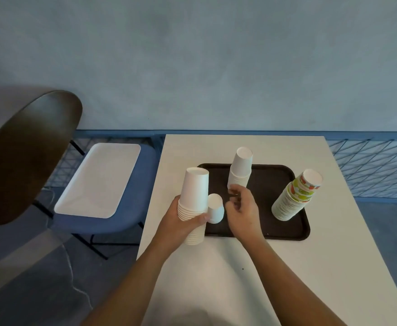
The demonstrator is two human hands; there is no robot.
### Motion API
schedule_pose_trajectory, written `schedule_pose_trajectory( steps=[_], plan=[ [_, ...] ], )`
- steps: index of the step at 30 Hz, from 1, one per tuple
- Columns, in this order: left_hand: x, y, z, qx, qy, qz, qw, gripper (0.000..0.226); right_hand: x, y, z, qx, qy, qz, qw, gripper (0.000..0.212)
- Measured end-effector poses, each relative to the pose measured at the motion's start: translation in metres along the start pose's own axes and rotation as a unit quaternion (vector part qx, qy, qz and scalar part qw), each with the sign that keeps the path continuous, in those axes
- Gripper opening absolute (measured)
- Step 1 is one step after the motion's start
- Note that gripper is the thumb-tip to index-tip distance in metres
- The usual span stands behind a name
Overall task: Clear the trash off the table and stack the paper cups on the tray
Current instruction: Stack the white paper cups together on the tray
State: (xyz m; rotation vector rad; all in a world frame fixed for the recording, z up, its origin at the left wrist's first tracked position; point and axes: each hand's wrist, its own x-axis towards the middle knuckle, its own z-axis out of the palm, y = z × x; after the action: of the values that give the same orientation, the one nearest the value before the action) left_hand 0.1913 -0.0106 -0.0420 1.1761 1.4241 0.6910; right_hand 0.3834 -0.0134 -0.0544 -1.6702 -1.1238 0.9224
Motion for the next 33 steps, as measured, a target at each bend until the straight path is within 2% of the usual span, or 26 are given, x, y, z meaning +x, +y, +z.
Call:
schedule_pose_trajectory(
  steps=[2,4,7,11,16,22,28,33],
  plan=[
    [0.0,0.001,0.0,-0.007,-0.012,0.01,1.0,0.075,-0.004,-0.027,-0.003,0.038,-0.022,-0.023,0.999,0.04],
    [-0.001,0.002,-0.002,-0.009,-0.026,0.015,1.0,0.075,-0.004,-0.048,-0.004,0.048,-0.093,-0.039,0.994,0.034],
    [-0.004,0.005,-0.004,0.001,-0.039,0.024,0.999,0.069,-0.001,-0.067,0.0,-0.029,-0.183,-0.038,0.982,0.04],
    [-0.008,0.008,-0.008,0.014,-0.059,0.029,0.998,0.075,-0.004,-0.075,0.006,-0.077,-0.16,-0.05,0.983,0.052],
    [-0.018,0.01,-0.016,0.042,-0.062,0.038,0.996,0.053,-0.007,-0.079,0.001,-0.086,-0.187,-0.056,0.977,0.052],
    [-0.017,0.008,-0.015,0.077,-0.027,0.038,0.996,0.06,-0.015,-0.079,0.004,-0.078,-0.136,-0.063,0.986,0.049],
    [-0.017,0.011,-0.017,0.079,-0.044,0.048,0.995,0.058,-0.013,-0.081,0.0,-0.063,-0.129,-0.059,0.988,0.048],
    [-0.014,0.01,-0.016,0.073,-0.045,0.041,0.995,0.072,-0.008,-0.083,-0.003,-0.034,-0.109,-0.054,0.992,0.044]
  ],
)
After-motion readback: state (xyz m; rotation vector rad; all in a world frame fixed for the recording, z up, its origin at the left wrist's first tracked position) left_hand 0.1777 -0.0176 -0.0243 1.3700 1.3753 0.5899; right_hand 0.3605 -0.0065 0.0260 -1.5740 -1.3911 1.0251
